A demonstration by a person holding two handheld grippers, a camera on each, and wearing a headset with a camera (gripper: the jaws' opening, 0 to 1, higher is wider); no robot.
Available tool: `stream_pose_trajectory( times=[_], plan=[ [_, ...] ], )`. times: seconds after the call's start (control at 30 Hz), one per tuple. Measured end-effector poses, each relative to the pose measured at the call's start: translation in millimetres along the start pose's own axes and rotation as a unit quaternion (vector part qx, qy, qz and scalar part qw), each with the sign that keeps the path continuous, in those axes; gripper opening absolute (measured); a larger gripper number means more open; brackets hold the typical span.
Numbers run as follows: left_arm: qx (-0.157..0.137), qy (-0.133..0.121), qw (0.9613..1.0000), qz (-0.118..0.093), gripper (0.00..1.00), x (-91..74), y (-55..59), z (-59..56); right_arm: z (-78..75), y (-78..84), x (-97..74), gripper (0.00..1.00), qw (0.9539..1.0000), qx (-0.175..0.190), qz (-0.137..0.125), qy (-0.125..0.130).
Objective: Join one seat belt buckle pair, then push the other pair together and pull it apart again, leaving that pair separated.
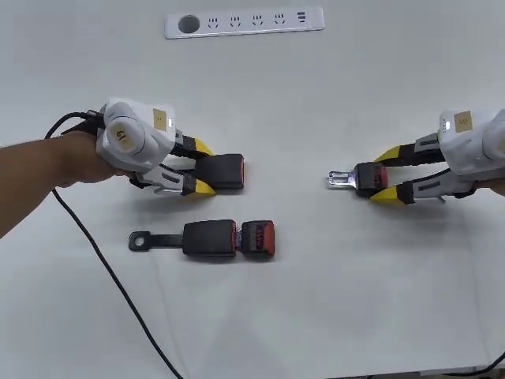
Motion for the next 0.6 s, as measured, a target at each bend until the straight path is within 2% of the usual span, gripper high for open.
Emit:
stream_pose_trajectory(
  times=[0.27,0.6],
  plan=[
    [-0.001,0.000,1.0000,0.001,0.34,-0.8,0.4,0.5,-1.2,-11.2,9.4,0.35,1.0000,0.001,-0.008,0.005],
    [-0.003,-0.001,1.0000,0.002,0.34,-1.2,0.3,-0.7,4.6,-32.6,28.5,0.35,0.9998,-0.006,-0.021,0.003]
  ],
)
Point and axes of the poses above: the centre of the closed fingertips' face, and the gripper's own axes: x roughly forward along the fingers, z roughly to its left, y roughly out of its underside, the point moved 9 cm from there along -x, roughly backward along the fingers, and after that the axes turned 5 degrees about z, right-handed, at the moved point
